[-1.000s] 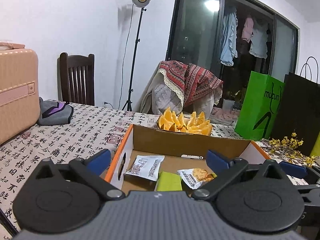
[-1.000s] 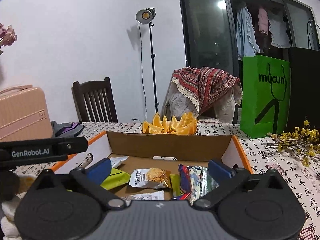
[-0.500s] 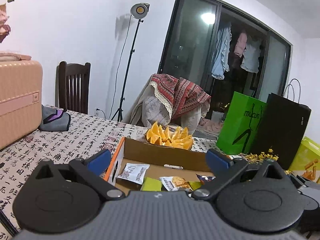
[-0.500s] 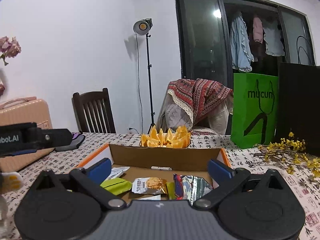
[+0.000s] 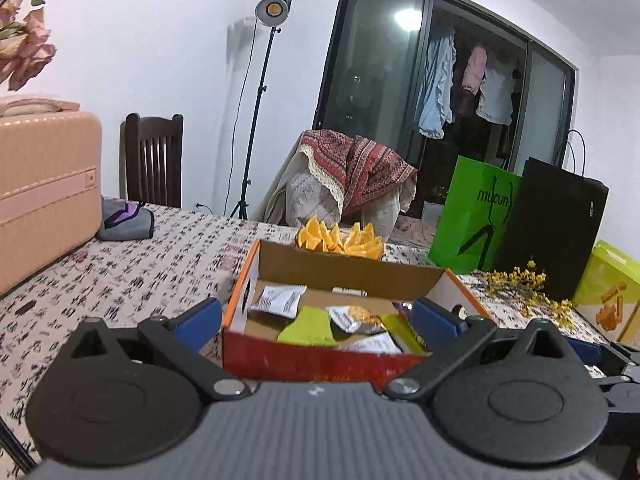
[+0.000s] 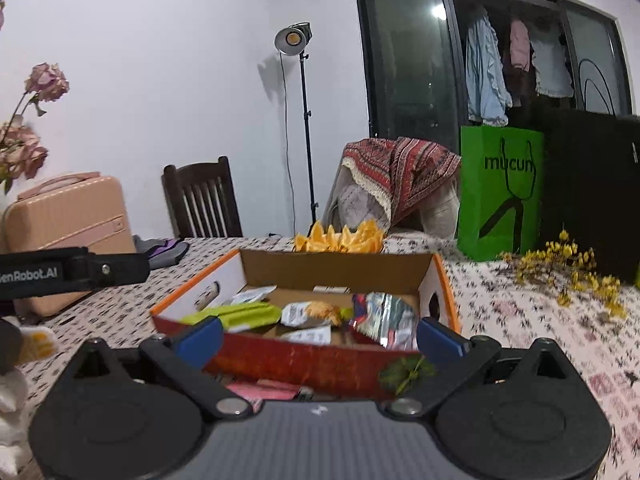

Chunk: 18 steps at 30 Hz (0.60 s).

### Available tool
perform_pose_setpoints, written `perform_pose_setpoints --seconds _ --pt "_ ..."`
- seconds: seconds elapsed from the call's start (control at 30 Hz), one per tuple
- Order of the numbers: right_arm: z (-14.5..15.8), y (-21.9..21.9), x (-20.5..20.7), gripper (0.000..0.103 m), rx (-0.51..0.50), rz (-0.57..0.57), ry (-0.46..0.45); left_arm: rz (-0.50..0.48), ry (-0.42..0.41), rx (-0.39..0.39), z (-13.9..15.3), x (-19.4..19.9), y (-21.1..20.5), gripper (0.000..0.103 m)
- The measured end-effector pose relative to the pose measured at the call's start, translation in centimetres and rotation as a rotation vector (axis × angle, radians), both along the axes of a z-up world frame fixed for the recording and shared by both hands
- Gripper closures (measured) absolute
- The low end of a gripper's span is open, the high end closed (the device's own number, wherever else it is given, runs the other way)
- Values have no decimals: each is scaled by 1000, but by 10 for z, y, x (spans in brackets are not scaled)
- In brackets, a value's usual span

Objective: Organize snacks
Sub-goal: 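Move both grippers back to the pile and grasp a white packet with the right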

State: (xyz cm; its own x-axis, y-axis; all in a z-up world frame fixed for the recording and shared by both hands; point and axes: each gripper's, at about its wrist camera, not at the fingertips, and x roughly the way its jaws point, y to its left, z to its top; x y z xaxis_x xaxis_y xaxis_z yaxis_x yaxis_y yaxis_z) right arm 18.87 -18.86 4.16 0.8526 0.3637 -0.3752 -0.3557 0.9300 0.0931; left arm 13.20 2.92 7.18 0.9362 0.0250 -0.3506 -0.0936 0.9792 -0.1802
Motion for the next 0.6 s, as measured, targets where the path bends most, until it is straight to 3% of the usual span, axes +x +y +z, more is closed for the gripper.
perform_pose_setpoints --seconds 0.6 --pt "-51 -20 -45 0 -39 -47 164 -11 127 -10 -54 -39 23 0"
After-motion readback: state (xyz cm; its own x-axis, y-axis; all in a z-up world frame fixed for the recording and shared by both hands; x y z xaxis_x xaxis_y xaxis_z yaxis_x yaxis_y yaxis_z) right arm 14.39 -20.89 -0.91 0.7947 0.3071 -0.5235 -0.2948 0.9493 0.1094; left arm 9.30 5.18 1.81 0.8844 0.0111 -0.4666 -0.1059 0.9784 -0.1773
